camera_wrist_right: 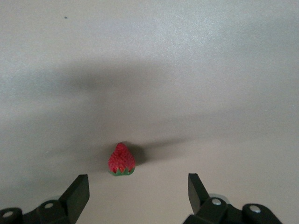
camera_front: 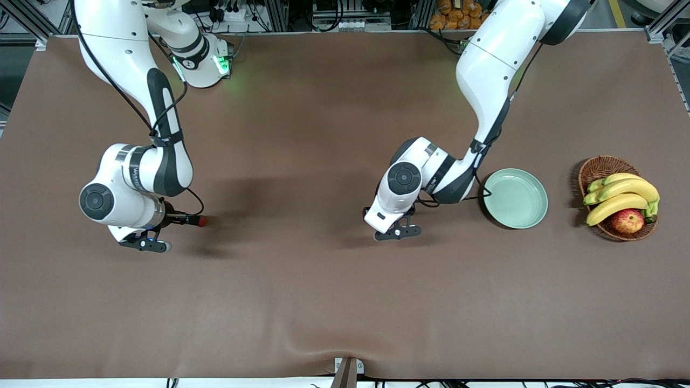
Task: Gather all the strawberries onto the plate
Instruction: 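Grasp the middle strawberry with the left gripper while the right gripper grasps another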
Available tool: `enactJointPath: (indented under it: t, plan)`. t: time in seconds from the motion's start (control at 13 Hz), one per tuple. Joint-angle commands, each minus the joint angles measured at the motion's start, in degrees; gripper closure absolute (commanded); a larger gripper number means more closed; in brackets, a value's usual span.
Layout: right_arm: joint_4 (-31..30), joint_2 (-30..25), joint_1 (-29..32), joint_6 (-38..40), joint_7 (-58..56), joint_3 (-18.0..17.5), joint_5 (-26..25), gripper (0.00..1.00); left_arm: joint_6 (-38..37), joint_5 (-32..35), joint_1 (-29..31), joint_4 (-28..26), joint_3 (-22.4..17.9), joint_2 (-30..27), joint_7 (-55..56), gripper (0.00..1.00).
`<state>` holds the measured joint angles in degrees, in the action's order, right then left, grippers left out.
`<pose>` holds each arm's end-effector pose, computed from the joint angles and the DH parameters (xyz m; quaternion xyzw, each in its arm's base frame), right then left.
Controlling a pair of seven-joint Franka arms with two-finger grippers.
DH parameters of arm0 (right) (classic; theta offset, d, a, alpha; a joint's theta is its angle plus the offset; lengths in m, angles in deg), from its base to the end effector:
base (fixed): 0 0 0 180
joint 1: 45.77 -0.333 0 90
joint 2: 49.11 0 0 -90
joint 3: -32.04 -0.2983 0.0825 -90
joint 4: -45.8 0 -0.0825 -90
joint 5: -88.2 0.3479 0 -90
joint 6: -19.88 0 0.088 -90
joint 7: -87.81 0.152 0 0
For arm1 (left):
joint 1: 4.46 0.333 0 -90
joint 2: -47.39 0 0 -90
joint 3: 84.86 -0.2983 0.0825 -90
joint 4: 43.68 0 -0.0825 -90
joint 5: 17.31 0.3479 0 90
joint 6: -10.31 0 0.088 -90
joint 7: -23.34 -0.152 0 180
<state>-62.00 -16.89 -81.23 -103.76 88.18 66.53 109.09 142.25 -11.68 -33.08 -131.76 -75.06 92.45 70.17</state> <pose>0.5721 0.0416 0.2052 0.9929 -0.0865 -0.0801 0.0151 0.5325 -0.4002 0.1595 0.9976 0.0647 -0.0194 0.0149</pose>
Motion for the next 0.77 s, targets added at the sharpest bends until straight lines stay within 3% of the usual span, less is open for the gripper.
enactJointPath:
  t: [0.0, 0.69]
  plan:
    - [-1.35, -0.49, -0.32, -2.04, -0.46, -0.13, -0.32, 0.13, -0.54, 0.88, -1.35, 1.85, -0.39, 1.16, 3.26, 0.15]
    - [-2.75, 3.03, -0.76, -7.14, -0.55, -2.59, 5.57, 0.21, -0.46, 1.41, -2.06, 1.68, -0.39, 1.51, 3.0, 0.36]
